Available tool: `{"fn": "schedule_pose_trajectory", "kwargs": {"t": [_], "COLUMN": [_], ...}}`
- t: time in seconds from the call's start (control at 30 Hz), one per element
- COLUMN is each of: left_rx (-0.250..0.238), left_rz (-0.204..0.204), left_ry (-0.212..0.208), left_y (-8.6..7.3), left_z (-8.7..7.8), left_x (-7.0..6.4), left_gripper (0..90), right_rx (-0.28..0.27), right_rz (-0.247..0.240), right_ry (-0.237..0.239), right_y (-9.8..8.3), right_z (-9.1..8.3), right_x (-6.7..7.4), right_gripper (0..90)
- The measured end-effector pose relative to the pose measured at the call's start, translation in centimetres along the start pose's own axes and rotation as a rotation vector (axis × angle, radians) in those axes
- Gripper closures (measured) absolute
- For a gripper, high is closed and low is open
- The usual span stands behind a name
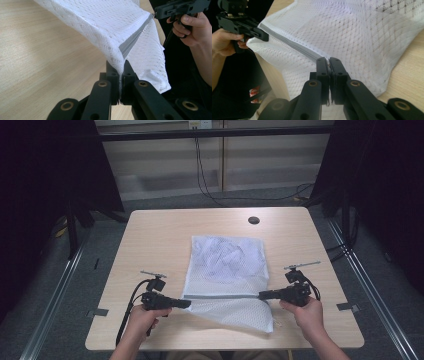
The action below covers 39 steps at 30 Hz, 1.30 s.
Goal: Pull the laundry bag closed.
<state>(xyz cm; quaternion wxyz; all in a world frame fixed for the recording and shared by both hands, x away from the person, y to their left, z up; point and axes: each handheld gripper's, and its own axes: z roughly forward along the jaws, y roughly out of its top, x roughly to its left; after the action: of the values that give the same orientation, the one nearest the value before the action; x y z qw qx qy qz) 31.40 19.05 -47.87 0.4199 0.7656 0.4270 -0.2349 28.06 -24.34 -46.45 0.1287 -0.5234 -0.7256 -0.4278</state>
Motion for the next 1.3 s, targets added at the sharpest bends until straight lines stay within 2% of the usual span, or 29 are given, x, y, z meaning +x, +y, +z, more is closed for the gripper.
{"fn": "schedule_pose_trajectory", "kwargs": {"t": [0.37, 0.43, 0.53, 0.6, 0.63, 0.7, 0.73, 0.8, 0.9, 0.97, 1.07, 1.1, 1.17, 1.23, 1.3], "left_rx": [0.001, 0.000, 0.002, -0.006, -0.003, -0.004, -0.009, -0.006, -0.007, -0.002, -0.011, -0.013, -0.010, -0.007, -0.005], "left_rz": [0.005, -0.006, -0.002, -0.016, -0.004, -0.005, -0.021, 0.001, -0.010, -0.001, -0.001, -0.013, 0.001, -0.010, -0.003], "left_ry": [0.005, -0.001, 0.008, 0.005, 0.008, 0.010, -0.002, 0.010, 0.008, 0.013, 0.010, 0.008, 0.010, 0.012, 0.012], "left_y": [0.0, -0.1, -0.1, -0.2, -0.2, -0.2, -0.1, -0.1, -0.2, -0.3, -0.3, -0.3, -0.2, -0.2, -0.2], "left_z": [-0.1, -0.1, -0.1, -0.1, -0.2, -0.2, -0.2, -0.3, -0.2, -0.2, -0.4, -0.4, -0.4, -0.2, -0.3], "left_x": [0.0, 0.0, 0.0, 0.1, 0.3, 0.4, 0.2, 0.2, 0.1, 0.1, 0.2, 0.1, 0.1, 0.1, 0.2], "left_gripper": [88.1, 88.1, 88.1, 88.2, 88.1, 88.2, 88.2, 88.2, 88.1, 88.1, 88.1, 88.1, 88.1, 88.1, 88.1], "right_rx": [-0.002, 0.001, 0.001, 0.006, 0.004, -0.004, -0.008, -0.002, -0.001, -0.004, -0.007, -0.012, -0.019, -0.023, -0.017], "right_rz": [-0.001, -0.001, -0.004, -0.007, 0.001, 0.006, 0.002, 0.003, 0.004, -0.001, -0.008, -0.004, 0.003, 0.010, 0.003], "right_ry": [0.009, 0.011, 0.012, 0.001, -0.001, 0.003, 0.001, -0.001, 0.004, 0.007, -0.008, -0.010, -0.010, -0.011, -0.013], "right_y": [-0.1, -0.1, -0.1, -0.1, -0.2, -0.3, -0.3, -0.4, -0.4, -0.4, -0.6, -0.6, -0.8, -0.9, -1.0], "right_z": [-0.1, -0.1, -0.1, -0.4, -0.5, -0.8, -0.8, -0.9, -1.0, -1.1, -1.5, -1.7, -2.1, -2.1, -2.1], "right_x": [0.1, 0.1, 0.1, 0.0, -0.1, -0.3, -0.4, -0.4, -0.4, -0.3, -0.5, -0.6, -0.9, -1.0, -0.9], "right_gripper": [86.9, 86.9, 86.9, 86.9, 86.9, 86.9, 86.9, 86.9, 86.9, 86.9, 86.9, 86.9, 86.8, 86.9, 86.9]}}
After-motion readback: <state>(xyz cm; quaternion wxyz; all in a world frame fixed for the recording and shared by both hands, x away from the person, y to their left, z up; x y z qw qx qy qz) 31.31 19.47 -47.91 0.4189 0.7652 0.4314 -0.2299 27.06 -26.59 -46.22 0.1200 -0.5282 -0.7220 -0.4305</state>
